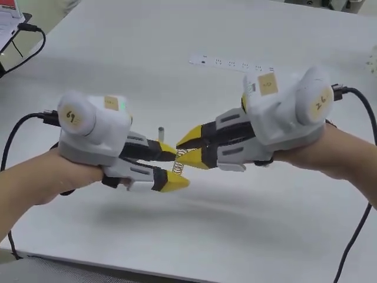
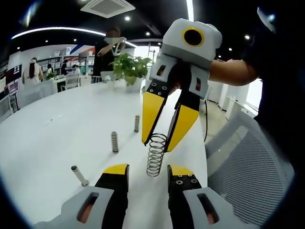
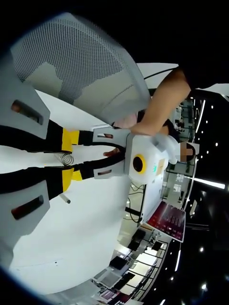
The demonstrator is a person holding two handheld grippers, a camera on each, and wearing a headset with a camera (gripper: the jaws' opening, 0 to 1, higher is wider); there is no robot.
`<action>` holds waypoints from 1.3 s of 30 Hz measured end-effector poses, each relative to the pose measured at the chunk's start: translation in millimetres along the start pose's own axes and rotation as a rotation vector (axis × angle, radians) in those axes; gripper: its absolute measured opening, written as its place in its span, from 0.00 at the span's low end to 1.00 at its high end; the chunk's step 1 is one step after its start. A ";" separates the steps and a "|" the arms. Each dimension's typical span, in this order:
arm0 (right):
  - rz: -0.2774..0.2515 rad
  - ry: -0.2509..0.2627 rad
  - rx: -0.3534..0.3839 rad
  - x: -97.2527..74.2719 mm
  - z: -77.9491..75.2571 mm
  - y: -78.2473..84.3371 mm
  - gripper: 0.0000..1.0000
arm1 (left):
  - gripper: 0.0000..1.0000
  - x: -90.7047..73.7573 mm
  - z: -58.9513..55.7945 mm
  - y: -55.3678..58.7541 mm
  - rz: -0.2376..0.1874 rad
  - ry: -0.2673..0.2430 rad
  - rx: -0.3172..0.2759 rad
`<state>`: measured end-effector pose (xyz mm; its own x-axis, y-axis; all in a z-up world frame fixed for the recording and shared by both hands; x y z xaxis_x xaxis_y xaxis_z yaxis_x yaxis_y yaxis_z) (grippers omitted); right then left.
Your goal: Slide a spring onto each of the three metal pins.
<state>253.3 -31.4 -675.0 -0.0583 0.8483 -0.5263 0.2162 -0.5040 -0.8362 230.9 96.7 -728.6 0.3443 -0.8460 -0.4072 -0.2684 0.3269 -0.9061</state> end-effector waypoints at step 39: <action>0.106 0.045 -0.114 14.6 -15.1 4.3 0.07 | 0.89 -80.6 35.3 33.2 -0.044 -0.301 -0.109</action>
<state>268.1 -18.8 -683.9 0.0139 0.7988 -0.6014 0.3286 -0.5717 -0.7518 226.0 190.5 -729.9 0.6041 -0.6901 -0.3986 -0.3368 0.2322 -0.9125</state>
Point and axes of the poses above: the centre of the closed fingertips' face, and the gripper's own axes: x roughly forward along the fingers, z roughly to its left, y roughly out of its underside, the point moved 9 cm from there along -x, roughly backward along the fingers, and after that the axes turned 2 degrees about -z, right-handed, at the moved point
